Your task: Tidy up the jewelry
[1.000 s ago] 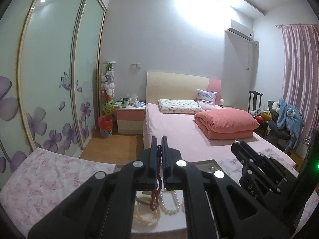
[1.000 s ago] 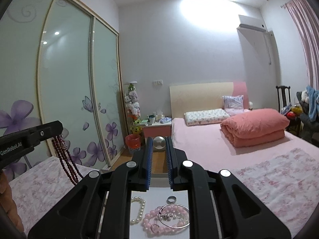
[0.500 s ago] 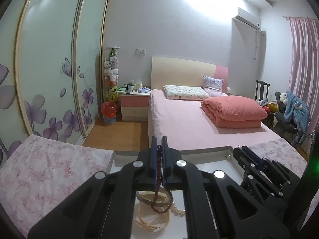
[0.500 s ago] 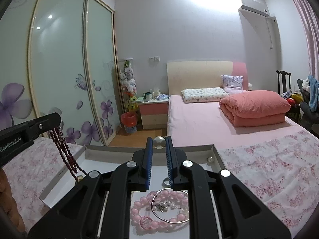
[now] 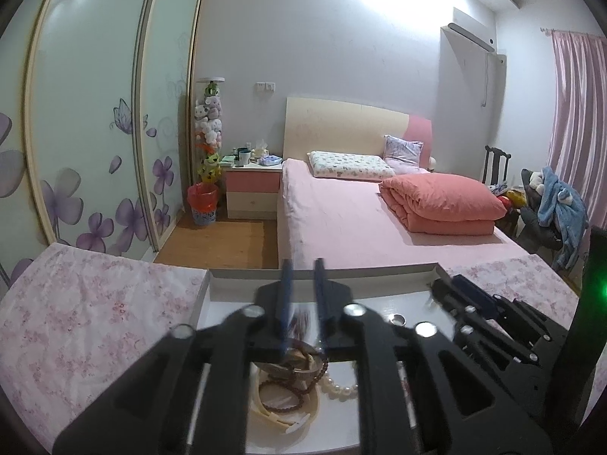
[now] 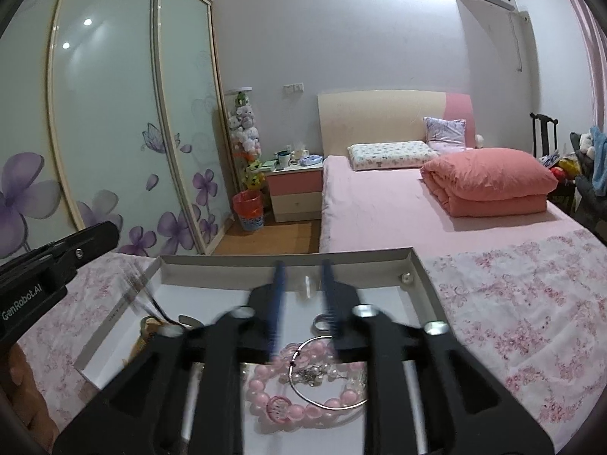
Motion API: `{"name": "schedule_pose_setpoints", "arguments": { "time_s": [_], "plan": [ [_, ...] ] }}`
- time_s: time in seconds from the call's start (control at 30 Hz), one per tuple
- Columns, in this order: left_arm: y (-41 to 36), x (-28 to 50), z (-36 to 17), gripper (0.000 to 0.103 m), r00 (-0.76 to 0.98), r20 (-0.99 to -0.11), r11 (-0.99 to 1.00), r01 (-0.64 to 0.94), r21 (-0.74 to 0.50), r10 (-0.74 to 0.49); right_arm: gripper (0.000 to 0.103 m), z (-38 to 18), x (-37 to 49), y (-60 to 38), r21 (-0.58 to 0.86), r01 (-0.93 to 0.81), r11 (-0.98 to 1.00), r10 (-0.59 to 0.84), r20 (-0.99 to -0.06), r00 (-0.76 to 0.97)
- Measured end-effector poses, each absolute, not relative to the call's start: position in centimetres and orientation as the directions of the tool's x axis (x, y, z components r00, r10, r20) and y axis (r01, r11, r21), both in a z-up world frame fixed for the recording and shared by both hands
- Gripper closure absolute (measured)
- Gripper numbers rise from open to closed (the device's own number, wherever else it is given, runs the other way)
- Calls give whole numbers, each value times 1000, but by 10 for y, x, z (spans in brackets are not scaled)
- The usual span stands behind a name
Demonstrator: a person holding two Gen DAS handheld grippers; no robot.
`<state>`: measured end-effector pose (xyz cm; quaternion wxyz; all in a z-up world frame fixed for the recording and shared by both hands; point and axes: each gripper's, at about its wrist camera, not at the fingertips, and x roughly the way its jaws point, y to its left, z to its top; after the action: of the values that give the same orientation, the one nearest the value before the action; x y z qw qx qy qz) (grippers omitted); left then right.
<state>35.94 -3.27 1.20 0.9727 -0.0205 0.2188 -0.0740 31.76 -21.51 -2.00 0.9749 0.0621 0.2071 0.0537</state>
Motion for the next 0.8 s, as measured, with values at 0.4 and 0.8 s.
{"name": "schedule_pose_setpoints", "arguments": {
  "time_s": [0.4,0.8],
  "plan": [
    [-13,336,30,62,911,-393,990,95,-100,-127,60,1,291,-224,129,-65,990,105,-331,938],
    [13,247,47,12,938,-329,992,81,-98,-109,24,27,217,-231,130,-92,987,124,-261,957]
  ]
}}
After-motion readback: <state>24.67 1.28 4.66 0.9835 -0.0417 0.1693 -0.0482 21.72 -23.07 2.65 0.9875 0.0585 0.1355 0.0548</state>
